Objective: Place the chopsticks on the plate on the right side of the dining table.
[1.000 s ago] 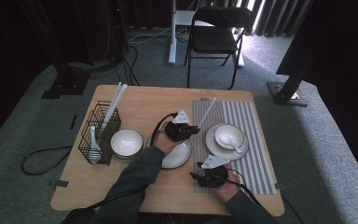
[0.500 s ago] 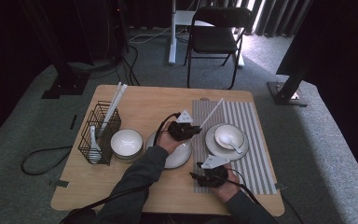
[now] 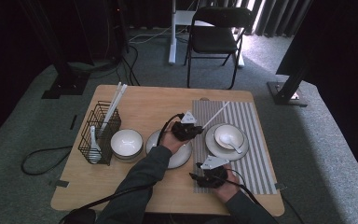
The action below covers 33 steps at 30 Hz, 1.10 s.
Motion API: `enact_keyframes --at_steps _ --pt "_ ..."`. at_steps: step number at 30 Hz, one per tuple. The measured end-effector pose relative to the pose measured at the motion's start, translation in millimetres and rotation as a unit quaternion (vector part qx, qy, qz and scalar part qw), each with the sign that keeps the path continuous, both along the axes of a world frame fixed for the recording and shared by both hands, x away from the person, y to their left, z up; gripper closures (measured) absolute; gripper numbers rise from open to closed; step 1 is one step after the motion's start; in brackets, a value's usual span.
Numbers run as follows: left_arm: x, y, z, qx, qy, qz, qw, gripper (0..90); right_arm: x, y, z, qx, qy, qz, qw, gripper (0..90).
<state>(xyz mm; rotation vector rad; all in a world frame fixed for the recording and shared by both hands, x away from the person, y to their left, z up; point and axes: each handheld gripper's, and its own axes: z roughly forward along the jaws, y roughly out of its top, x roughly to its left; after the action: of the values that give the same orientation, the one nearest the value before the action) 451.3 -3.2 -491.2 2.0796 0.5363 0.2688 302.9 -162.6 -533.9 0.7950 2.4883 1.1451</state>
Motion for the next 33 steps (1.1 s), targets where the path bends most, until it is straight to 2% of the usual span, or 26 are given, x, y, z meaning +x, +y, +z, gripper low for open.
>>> enact_keyframes --at_steps 17,21,33 --pt "7.0 -14.2 -2.0 0.022 0.009 0.012 0.9997 86.0 -0.1 0.2 -0.3 -0.001 -0.001 0.003 1.0000 47.9" --pt "8.1 -17.7 -2.5 0.022 0.011 0.011 0.9996 86.0 -0.1 0.3 -0.3 0.000 -0.001 0.002 1.0000 47.9" --pt "8.7 -29.7 -6.9 0.041 0.014 0.007 0.9990 86.0 0.0 -0.5 0.4 0.000 -0.002 0.004 1.0000 47.9"
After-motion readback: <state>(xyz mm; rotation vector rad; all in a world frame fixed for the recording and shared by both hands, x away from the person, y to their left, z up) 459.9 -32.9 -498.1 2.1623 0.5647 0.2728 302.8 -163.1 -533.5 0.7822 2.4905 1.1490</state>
